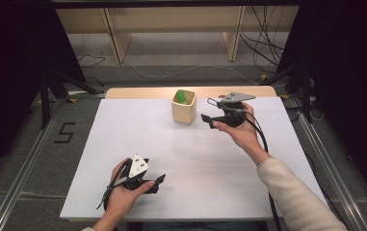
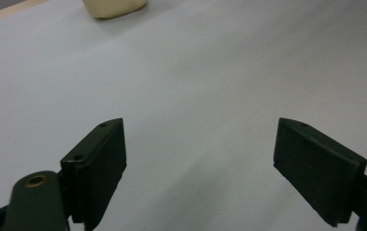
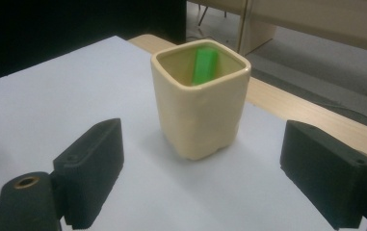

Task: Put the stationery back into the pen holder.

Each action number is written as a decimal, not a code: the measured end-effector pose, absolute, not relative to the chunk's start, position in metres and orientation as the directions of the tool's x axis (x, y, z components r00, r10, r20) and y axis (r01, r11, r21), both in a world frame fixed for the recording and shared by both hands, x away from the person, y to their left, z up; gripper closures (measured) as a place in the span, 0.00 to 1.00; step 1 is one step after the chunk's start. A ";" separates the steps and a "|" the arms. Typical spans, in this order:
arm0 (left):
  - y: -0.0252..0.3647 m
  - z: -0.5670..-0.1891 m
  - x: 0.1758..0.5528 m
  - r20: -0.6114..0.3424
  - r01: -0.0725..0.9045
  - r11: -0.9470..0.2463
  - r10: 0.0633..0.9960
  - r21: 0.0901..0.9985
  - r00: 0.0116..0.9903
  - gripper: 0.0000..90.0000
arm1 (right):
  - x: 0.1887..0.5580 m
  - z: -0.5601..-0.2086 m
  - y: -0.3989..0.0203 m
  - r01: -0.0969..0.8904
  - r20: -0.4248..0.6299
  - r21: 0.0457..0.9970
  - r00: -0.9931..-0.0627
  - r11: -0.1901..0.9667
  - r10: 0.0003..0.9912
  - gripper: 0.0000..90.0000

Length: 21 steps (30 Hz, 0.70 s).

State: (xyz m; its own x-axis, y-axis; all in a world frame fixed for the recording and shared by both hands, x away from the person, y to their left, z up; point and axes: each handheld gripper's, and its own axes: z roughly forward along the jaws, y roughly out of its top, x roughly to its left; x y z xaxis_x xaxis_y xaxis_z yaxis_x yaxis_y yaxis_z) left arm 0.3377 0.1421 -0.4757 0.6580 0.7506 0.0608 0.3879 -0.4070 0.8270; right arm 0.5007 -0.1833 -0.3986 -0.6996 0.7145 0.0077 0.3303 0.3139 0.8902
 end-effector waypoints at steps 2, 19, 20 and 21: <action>0.142 -0.476 0.338 0.060 0.389 -0.406 0.751 0.827 0.657 0.21 | 0.497 -0.399 -0.186 0.335 0.009 0.887 -0.701 0.319 0.713 0.17; 0.142 -0.476 0.337 0.064 0.387 -0.408 0.752 0.827 0.656 0.21 | 0.470 -0.402 -0.203 0.339 0.001 0.875 -0.715 0.345 0.700 0.18; 0.142 -0.476 0.337 0.064 0.387 -0.407 0.752 0.827 0.656 0.21 | 0.469 -0.402 -0.204 0.341 0.001 0.872 -0.717 0.350 0.698 0.18; 0.142 -0.476 0.338 0.065 0.387 -0.409 0.752 0.826 0.656 0.21 | 0.467 -0.403 -0.206 0.345 0.005 0.871 -0.718 0.350 0.696 0.18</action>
State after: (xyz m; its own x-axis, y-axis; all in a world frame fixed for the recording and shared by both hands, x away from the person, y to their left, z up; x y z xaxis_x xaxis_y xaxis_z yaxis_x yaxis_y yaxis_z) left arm 0.3375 0.1423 -0.4756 0.6561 0.7519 0.0648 0.3873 -0.4091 0.8262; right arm 0.4671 -0.2058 -0.4028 -0.7176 0.6964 0.0048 0.3451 0.3495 0.8711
